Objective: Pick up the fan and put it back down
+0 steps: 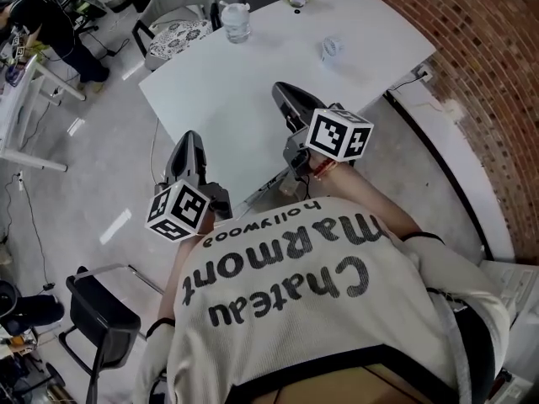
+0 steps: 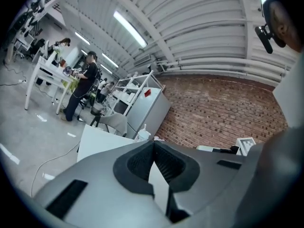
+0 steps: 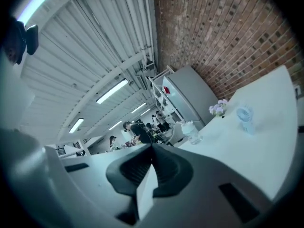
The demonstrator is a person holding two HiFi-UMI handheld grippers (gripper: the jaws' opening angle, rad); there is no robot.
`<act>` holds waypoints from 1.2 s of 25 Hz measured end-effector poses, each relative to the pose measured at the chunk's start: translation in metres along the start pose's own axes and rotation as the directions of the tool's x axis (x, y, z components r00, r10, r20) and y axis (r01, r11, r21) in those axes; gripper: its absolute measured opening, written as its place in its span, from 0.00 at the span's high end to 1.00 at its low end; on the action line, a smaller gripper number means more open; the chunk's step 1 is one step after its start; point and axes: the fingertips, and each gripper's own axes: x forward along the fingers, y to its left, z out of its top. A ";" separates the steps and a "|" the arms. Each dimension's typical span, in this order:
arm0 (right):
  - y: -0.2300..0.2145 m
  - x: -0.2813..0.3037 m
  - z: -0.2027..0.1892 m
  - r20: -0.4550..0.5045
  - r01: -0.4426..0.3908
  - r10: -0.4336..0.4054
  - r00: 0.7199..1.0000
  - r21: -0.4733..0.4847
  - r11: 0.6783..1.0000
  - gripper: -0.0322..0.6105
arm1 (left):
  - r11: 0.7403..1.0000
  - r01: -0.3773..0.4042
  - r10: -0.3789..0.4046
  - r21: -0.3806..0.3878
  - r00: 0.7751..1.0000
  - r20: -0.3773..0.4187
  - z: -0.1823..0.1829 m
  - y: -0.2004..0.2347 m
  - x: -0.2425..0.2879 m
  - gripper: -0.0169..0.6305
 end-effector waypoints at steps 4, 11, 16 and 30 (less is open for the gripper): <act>-0.004 -0.017 0.001 -0.033 -0.013 0.012 0.999 -0.028 1.000 0.95 | 1.000 -0.017 0.017 -0.016 1.000 0.001 -0.013 -0.018 -0.005 0.97; -0.018 -0.054 0.004 -0.075 -0.017 0.014 0.997 -0.042 0.999 0.95 | 0.998 -0.048 0.048 -0.040 0.999 -0.002 -0.035 -0.052 -0.019 0.97; -0.026 -0.075 0.006 -0.085 -0.020 0.016 0.996 -0.051 0.998 0.95 | 0.996 -0.071 0.072 -0.044 0.997 0.008 -0.045 -0.067 -0.033 0.97; -0.044 -0.128 -0.007 -0.114 -0.009 0.004 0.993 -0.044 0.999 0.95 | 0.994 -0.100 0.100 -0.042 0.995 0.004 -0.078 -0.100 -0.063 0.97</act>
